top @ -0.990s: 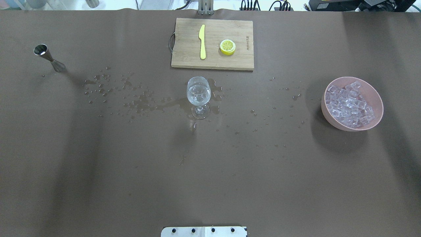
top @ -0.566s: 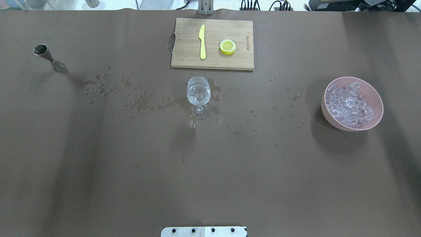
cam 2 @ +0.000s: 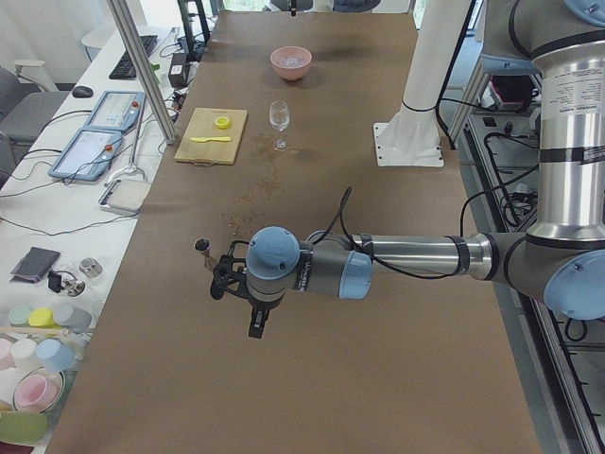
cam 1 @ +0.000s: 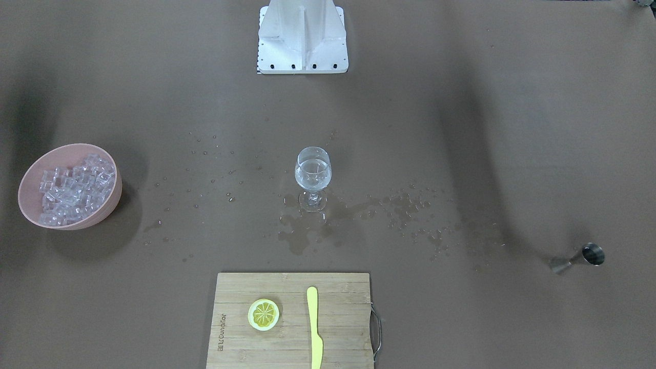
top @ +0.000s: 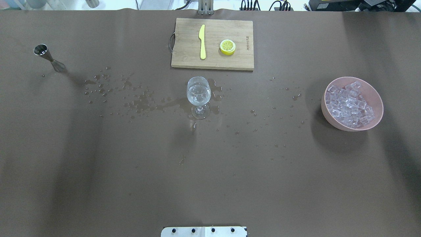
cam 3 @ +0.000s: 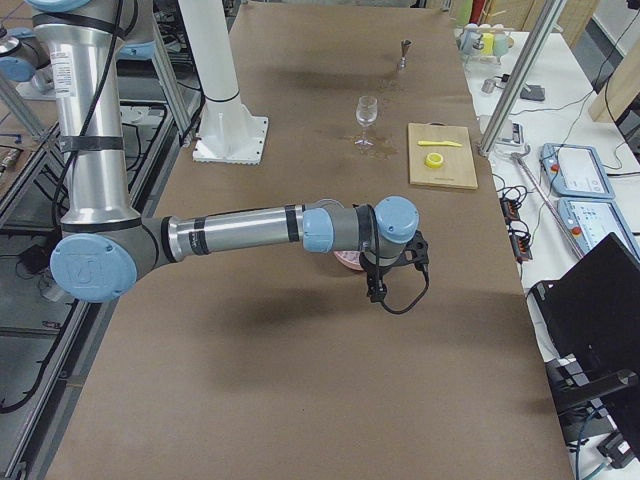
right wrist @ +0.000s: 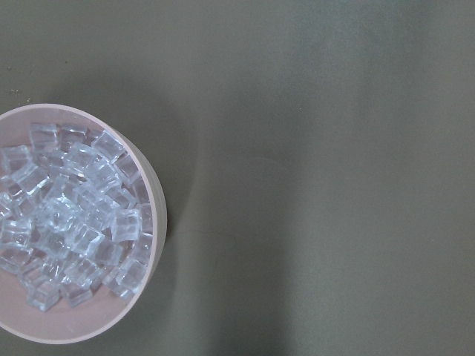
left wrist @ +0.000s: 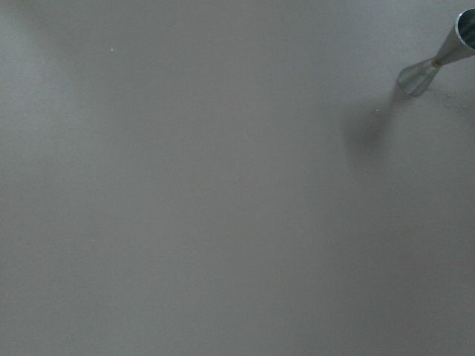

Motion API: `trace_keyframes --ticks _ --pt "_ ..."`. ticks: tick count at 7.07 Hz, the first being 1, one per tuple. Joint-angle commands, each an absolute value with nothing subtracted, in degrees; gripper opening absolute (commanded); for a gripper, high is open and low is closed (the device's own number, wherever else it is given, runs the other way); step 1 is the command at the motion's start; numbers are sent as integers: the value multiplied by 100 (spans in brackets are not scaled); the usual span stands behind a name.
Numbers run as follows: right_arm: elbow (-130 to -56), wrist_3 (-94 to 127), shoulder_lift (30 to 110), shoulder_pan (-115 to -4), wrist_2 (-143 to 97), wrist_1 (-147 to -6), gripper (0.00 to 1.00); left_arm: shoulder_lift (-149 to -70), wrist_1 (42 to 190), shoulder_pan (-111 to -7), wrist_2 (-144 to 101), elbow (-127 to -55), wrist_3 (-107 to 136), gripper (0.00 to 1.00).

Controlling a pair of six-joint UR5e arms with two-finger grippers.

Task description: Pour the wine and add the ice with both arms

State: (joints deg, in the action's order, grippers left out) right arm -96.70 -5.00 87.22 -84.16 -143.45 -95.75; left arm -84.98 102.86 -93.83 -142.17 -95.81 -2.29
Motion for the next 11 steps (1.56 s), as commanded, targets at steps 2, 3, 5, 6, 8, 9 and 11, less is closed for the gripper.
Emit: trace_keyframes --ticks 2,3,5,6,8,9,11 --pt "-9668 -492 8701 -8376 -14335 -9554 100 -8560 12868 -8570 -14099 -9388 1699 97" --pt "-9668 -492 8692 -8367 -14335 -9562 100 -8561 13642 -8500 -13462 -9204 2088 98" --pt "-9668 -492 8684 -8315 -14335 -9562 100 -8578 15084 -7694 -12389 -8879 3684 98" --pt "-9659 -492 8675 -8306 -14335 -9562 100 -8648 15474 -7577 -12358 -8712 3787 98" --pt "-9668 -483 8666 -8306 -14344 -9562 100 -8824 15670 -7297 -12340 -8570 3798 98" --pt "-9668 -483 8657 -8306 -14344 -9562 100 -8911 16054 -7269 -12262 -8552 3849 98" --pt "-9668 -483 8657 -8306 -14344 -9562 100 -9132 16162 -7182 -12034 -8517 4245 97"
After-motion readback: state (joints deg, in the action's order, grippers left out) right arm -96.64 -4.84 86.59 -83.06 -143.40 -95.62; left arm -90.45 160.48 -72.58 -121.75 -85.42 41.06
